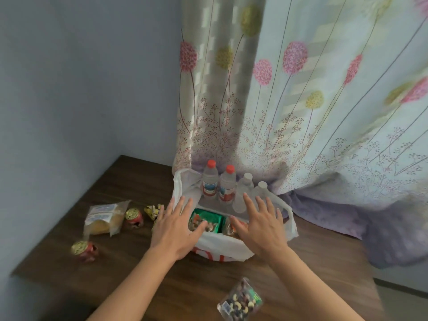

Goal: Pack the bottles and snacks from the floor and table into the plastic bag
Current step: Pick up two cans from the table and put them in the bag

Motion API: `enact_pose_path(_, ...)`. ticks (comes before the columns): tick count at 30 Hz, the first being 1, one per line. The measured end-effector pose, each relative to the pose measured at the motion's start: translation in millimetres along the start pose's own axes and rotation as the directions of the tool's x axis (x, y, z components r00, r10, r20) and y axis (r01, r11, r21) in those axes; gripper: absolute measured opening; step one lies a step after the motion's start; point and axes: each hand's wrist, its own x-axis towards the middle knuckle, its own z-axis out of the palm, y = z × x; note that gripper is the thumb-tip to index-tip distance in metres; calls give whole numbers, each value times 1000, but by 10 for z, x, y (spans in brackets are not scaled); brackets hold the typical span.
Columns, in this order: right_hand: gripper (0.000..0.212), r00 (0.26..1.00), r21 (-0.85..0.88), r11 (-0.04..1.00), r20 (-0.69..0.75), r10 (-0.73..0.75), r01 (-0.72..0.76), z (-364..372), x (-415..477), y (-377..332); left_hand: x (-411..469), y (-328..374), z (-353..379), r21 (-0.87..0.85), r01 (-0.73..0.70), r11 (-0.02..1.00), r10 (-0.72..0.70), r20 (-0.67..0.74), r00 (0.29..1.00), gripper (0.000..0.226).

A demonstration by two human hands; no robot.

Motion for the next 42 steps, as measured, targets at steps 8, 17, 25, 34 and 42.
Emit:
enact_pose_path(8,76,978,32,978,-31,-207,208,-123,-158,-390,-770,-252,-225,24,241,970,-238,-79,968,85)
enact_pose_path(17,73,906,19,907,32,-421,421,-105,-361,-970,-1500,-588,-377,43,436,899,-428,-129,895,83)
enact_pose_path(25,77,854,34,856,64,-516,515,-296,-377,-1432,-1689,-797,-588,28,540,841,-528,-170,832,82)
enact_pose_path(34,78,826,42,828,48,-561,560,-256,-347,-1681,-1767,-1046,-729,6,550,835,-532,-241,812,82)
enact_pose_path(42,77,833,11,837,91,-545,546,116,-313,-1778,-1891,-1413,-495,-49,585,810,-581,-202,788,85)
